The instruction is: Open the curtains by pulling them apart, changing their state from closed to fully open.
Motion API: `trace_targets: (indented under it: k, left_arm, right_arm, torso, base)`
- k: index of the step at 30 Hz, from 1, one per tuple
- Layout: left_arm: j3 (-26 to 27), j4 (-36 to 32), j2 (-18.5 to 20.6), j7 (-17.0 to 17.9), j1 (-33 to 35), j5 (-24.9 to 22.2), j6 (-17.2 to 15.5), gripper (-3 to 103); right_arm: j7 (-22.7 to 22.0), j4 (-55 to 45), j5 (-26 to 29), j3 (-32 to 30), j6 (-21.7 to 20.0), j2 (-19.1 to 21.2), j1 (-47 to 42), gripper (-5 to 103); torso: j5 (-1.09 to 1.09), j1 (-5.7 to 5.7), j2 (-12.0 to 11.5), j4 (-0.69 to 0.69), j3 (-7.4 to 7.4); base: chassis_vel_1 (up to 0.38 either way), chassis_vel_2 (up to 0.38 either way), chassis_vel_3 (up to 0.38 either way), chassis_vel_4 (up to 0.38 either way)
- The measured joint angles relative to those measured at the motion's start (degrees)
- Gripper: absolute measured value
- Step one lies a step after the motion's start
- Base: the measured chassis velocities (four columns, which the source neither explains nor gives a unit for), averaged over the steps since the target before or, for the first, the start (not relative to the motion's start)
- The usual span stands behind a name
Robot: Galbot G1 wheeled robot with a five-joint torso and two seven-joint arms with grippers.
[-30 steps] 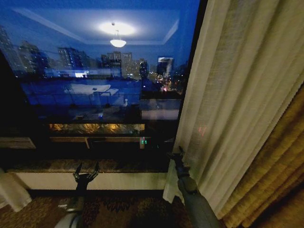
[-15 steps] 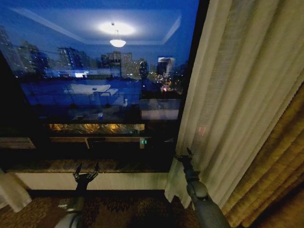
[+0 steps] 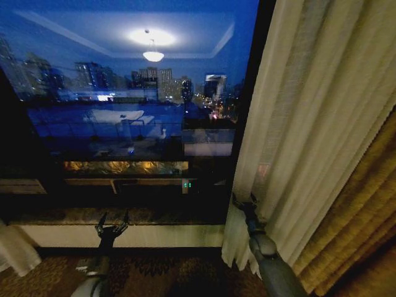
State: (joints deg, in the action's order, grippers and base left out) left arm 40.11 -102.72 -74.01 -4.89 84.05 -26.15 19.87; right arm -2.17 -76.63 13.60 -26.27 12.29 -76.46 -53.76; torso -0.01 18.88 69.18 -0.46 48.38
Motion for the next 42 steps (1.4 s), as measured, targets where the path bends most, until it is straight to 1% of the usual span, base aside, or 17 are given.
trace_targets:
  k: [7,11,14,15,16,18,21,25,27,29,30,33,35,36,37,38,42]
  left_arm:
    - [0.00,0.00,0.00,0.00,0.00,0.00,0.00,100]
    - [0.00,0.00,0.00,0.00,0.00,0.00,0.00,100]
    - [0.00,0.00,0.00,0.00,0.00,0.00,0.00,100]
    - [0.00,0.00,0.00,0.00,0.00,0.00,0.00,100]
    - [0.00,0.00,0.00,0.00,-0.01,0.00,0.00,100]
    - [0.00,0.00,0.00,0.00,0.00,0.00,0.00,100]
    - [0.00,0.00,0.00,0.00,0.00,0.00,0.00,100]
    - [0.00,0.00,0.00,0.00,0.00,0.00,0.00,100]
    - [0.00,0.00,0.00,0.00,0.00,0.00,0.00,100]
    - [0.00,0.00,0.00,0.00,0.00,0.00,0.00,100]
    - [0.00,0.00,0.00,0.00,0.00,0.00,0.00,100]
    - [0.00,0.00,0.00,0.00,0.00,0.00,0.00,100]
    - [0.00,0.00,0.00,0.00,0.00,0.00,0.00,100]
    - [0.00,0.00,0.00,0.00,0.00,0.00,0.00,100]
    - [0.00,0.00,0.00,0.00,0.00,0.00,0.00,100]
    - [0.00,0.00,0.00,0.00,0.00,0.00,0.00,100]
    - [0.00,0.00,0.00,0.00,0.00,0.00,0.00,100]
  right_arm:
    - [0.16,7.69,-2.50,1.52,0.58,-2.63,7.33,100]
    - [0.83,8.87,-3.25,1.60,0.92,-2.85,8.04,103]
    - [1.20,8.99,-3.44,1.55,1.34,-2.83,7.92,100]
    - [1.61,9.00,-3.50,1.48,1.88,-2.74,7.57,90]
    - [1.78,8.98,-3.54,1.47,2.09,-2.62,7.28,90]
    - [1.94,8.68,-3.55,1.40,2.24,-2.45,6.75,80]
    - [2.11,8.07,-3.49,1.34,2.28,-2.35,6.06,74]
    - [2.42,7.24,-2.93,1.31,2.35,-2.32,5.42,53]
    - [2.57,7.08,-2.56,1.31,2.40,-2.34,5.37,53]
    - [2.70,6.33,-0.97,1.29,2.44,-2.51,5.25,41]
    - [2.70,6.33,-0.97,1.29,2.44,-2.51,5.25,41]
    - [2.96,5.84,-1.10,1.06,2.33,-2.76,5.15,26]
    - [3.15,5.73,-1.14,1.03,2.34,-2.82,5.01,26]
    - [3.55,5.53,-1.15,0.99,2.40,-2.91,4.59,15]
    - [3.72,5.44,-1.01,0.96,2.43,-2.95,4.41,15]
    - [3.93,5.29,-0.66,0.92,2.48,-3.00,4.15,9]
    - [4.67,5.08,0.15,0.71,2.51,-3.00,3.68,1]
  torso:
    - [0.00,0.00,0.00,0.01,0.01]
    - [0.00,0.00,0.00,0.00,0.00]
    - [0.00,0.00,0.00,0.00,0.00]
    - [0.00,0.00,0.00,0.00,0.00]
    - [0.01,0.00,0.00,0.00,0.00]
    - [0.00,0.00,0.00,0.00,0.00]
    - [0.01,0.00,0.00,0.00,0.00]
    - [0.01,0.00,0.00,0.00,0.00]
    - [0.01,0.00,0.00,0.00,0.00]
    - [0.01,0.00,0.00,0.00,0.00]
    - [0.01,0.00,0.00,0.00,0.00]
    - [0.00,0.00,0.00,0.00,0.00]
    - [0.01,0.00,0.00,0.00,0.00]
    - [0.01,0.00,0.00,0.00,0.00]
    - [0.01,0.00,0.00,0.00,0.00]
    - [0.01,0.00,0.00,0.00,0.00]
    - [0.01,0.00,0.00,0.00,0.00]
  base:
    - [0.000,0.000,0.000,0.000]
    - [0.000,0.000,0.000,0.000]
    - [0.000,0.000,0.000,0.000]
    - [0.000,0.000,0.000,0.000]
    - [0.000,0.000,0.000,0.000]
    - [0.000,0.000,0.000,0.000]
    - [0.000,0.000,0.000,0.000]
    - [0.000,0.000,0.000,0.000]
    - [0.000,0.000,0.000,0.000]
    - [0.000,0.000,0.000,0.000]
    - [0.000,0.000,0.000,0.000]
    - [0.000,0.000,0.000,0.000]
    - [0.000,0.000,0.000,0.000]
    - [0.000,0.000,0.000,0.000]
    - [0.000,0.000,0.000,0.000]
    - [0.000,0.000,0.000,0.000]
    - [0.000,0.000,0.000,0.000]
